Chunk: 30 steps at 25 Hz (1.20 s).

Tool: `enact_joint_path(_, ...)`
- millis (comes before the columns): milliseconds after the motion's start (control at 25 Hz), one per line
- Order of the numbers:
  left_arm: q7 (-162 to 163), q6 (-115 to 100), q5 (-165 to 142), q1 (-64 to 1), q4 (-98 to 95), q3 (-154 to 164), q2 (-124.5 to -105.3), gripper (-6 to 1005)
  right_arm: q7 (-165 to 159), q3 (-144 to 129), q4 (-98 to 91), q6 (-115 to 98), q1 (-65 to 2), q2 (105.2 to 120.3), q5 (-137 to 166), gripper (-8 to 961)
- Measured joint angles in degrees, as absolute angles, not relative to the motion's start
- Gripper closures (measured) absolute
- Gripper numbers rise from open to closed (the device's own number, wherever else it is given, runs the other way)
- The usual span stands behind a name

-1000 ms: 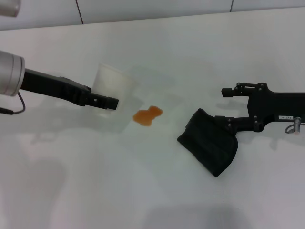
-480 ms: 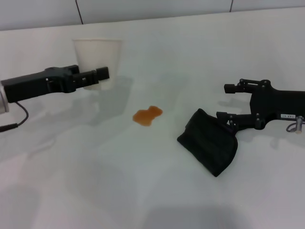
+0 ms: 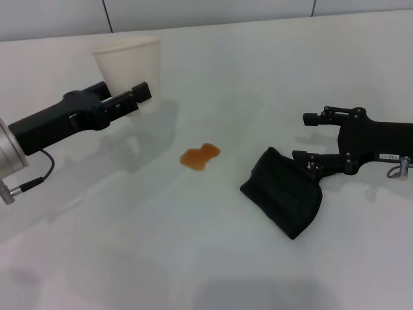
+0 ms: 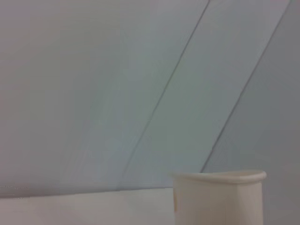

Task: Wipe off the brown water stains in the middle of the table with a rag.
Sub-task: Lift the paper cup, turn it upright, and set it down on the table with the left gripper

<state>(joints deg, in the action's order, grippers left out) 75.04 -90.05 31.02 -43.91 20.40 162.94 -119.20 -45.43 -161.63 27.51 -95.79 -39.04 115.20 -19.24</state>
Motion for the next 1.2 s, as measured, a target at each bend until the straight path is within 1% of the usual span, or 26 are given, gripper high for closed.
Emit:
enact_joint_path(600,50.93,-85.56,34.9,-40.05,17.28,162.93,-119.2,353,-45.43,-161.63,27.51,-95.46,-38.82,115.16,-20.16,170)
enact_joint_path(920,49.16,-80.89,36.78,-37.72,14.45,162.95,-119.17,354,-45.43,-161.63,27.51,-95.44,-38.58,115.13,-20.74,171)
enact_joint_path(1200,49.22,-75.27,36.51,-37.09,11.93,162.95,-119.18,354,-45.44,-161.63,27.51,-95.44,-38.7,115.18,-20.75,171)
